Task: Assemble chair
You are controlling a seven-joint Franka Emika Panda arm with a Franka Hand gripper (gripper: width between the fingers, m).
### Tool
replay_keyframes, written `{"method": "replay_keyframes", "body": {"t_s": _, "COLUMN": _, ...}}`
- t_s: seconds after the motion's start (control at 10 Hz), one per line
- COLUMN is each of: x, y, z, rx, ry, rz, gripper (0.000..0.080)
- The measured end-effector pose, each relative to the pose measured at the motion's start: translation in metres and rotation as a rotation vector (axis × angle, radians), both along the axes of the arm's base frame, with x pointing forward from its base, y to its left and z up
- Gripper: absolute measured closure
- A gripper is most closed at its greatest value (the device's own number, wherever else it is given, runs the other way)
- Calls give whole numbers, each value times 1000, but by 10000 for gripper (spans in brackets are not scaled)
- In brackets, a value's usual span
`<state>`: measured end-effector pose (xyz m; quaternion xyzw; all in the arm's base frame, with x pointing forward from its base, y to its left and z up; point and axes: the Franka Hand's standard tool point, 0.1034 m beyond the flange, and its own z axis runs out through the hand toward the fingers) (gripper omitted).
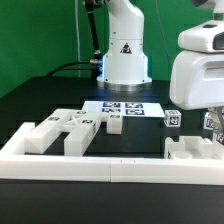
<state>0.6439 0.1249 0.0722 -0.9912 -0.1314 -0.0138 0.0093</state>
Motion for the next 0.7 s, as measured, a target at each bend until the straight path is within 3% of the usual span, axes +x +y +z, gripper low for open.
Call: {"method": "replay_keyframes", "body": {"t_s": 0.7, "x": 2, "y": -1, "z": -1, "rx": 24, "ry": 4, "rz": -487, "gripper": 509}}
